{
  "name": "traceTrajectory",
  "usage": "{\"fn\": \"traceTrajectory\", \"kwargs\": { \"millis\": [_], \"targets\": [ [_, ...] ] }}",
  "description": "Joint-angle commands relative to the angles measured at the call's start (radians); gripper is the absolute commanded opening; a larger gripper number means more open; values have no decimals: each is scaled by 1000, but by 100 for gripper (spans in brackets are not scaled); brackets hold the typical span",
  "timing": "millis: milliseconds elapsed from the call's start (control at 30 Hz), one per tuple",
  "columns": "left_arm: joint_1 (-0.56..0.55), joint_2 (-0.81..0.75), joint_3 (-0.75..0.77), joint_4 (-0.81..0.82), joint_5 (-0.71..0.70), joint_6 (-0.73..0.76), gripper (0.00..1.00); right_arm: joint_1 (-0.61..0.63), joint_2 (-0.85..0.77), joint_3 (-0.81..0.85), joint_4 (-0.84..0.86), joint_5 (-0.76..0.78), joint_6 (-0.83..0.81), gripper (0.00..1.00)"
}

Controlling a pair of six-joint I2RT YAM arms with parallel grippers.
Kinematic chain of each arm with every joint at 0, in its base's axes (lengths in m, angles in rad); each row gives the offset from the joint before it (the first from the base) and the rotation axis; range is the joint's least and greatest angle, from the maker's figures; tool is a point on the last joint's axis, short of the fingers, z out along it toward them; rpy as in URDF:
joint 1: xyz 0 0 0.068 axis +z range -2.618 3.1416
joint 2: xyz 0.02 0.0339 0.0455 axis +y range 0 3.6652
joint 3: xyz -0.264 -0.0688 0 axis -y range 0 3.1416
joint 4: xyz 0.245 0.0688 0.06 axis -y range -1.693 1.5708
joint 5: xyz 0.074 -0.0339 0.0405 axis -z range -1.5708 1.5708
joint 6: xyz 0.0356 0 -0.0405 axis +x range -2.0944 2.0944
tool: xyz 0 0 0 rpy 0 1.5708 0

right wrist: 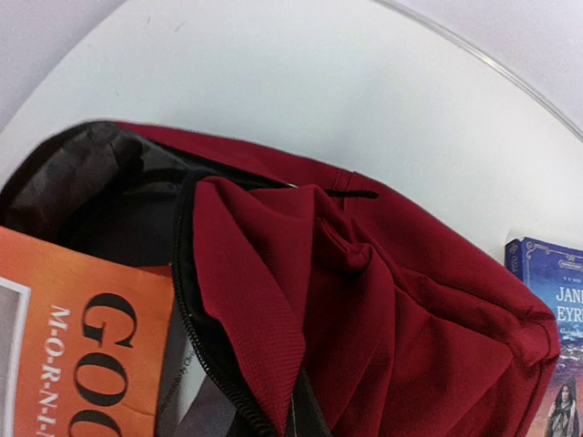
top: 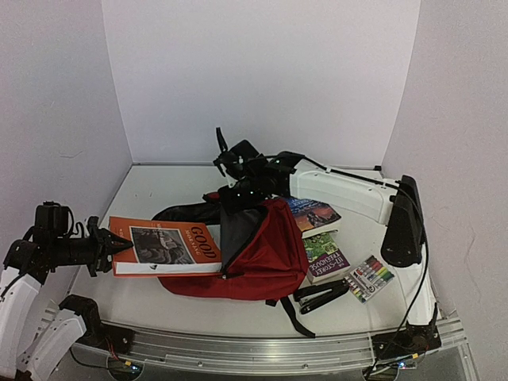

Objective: Pack the student bag
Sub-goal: Place the book in the student bag.

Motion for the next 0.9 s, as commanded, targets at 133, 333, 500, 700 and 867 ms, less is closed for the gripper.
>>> {"fn": "traceTrajectory", "kwargs": {
  "millis": [133, 333, 500, 700, 867],
  "targets": [
    [2, 33, -24, 196, 67, 0, 21, -2, -176, -46, 69, -67, 50, 0],
    [3, 153, -14, 368, 159, 128, 21, 24, -215, -93, 135, -185, 45, 0],
    [2, 227, -2, 511, 229, 172, 21, 38, -218, -100, 168, -229, 64, 0],
    [1, 235, -44, 542, 256, 166, 21, 41, -224, -80, 188, -197, 123, 0],
    [-24, 211, -126, 622, 232, 98, 20, 42, -225, -63, 213, -163, 185, 0]
  ]
}}
